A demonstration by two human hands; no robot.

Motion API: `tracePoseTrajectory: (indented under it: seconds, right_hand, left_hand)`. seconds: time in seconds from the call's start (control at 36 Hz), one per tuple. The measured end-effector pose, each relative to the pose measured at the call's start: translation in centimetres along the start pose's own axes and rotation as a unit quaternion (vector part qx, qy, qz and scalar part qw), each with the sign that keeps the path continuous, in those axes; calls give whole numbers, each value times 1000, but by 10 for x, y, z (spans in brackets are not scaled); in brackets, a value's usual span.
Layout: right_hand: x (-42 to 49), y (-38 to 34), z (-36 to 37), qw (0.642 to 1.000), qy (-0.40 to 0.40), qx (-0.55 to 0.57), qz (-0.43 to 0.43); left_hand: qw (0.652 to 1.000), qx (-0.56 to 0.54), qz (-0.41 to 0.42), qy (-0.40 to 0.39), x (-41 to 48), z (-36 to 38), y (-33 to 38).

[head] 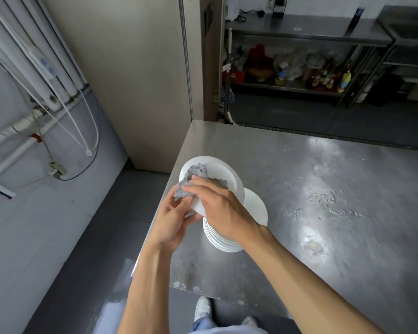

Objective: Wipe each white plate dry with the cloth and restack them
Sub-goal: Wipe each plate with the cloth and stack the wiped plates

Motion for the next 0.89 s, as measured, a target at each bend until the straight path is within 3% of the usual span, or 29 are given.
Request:
tracePoseTrajectory:
  seconds: [0.14, 0.33, 0.47, 0.64, 0.78, 0.89]
  right_hand:
    - [-3, -3, 4, 998, 0, -43, -41]
    - [-18, -3, 9, 972, 24, -168, -160]
    - [-30, 8, 4, 965, 46, -190, -173]
    - [-31, 21, -22, 968, 117, -183, -125]
    - [-21, 43, -45, 978, 156, -136, 2]
    - [-7, 48, -52, 982, 141, -106, 74]
  left_hand:
    - [998, -66, 5, 15, 1, -9, 1]
    - [989, -145, -11, 32, 6, -20, -4]
    - [990, -141, -15, 28, 5, -22, -4]
    - [993, -115, -26, 21, 5, -23, -4]
    - [998, -44, -37, -1, 0, -20, -10]
    - [999, 1, -46, -24, -7, -9, -8]
Point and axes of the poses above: each hand's wrist, its own x-axis towards the middle knuckle, its own z-axis out of the palm, y = z × x, the point moved 10 cm from there along x, towards the middle knuckle, and after that the axes turned 6 degrees about y, right-handed, at the moved point
